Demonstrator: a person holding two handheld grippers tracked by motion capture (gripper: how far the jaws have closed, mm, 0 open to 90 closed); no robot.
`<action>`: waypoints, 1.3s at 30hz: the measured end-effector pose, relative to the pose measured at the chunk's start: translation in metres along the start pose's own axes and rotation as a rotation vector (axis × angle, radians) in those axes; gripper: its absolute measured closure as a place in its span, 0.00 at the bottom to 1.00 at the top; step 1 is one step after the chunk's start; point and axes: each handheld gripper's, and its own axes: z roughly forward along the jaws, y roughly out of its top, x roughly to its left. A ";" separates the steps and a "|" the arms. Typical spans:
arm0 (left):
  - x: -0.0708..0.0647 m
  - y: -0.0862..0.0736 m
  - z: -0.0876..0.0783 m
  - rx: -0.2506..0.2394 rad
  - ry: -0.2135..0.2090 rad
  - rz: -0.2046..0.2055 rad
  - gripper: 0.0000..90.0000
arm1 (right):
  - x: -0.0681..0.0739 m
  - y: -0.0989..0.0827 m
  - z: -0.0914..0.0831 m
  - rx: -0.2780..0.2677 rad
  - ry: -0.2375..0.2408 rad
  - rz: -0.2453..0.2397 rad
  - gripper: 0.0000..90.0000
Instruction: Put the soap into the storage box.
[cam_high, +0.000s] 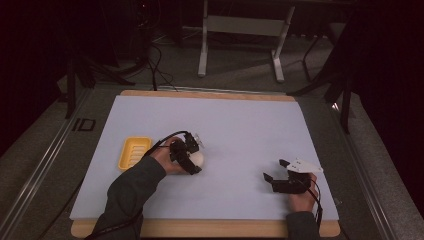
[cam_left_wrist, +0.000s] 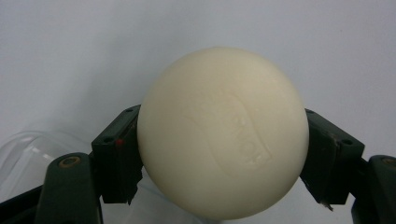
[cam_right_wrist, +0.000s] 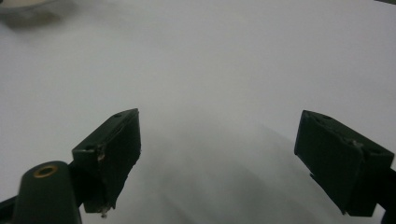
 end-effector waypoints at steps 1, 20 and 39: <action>0.001 -0.001 -0.002 0.000 0.003 -0.003 0.28 | 0.000 0.000 0.000 0.000 0.000 0.000 0.16; 0.015 -0.012 -0.023 -0.011 0.046 -0.045 0.28 | 0.000 0.000 0.000 -0.002 -0.001 0.000 0.16; 0.026 -0.022 -0.040 -0.017 0.089 -0.094 0.28 | 0.000 0.000 0.000 -0.003 0.000 0.002 0.16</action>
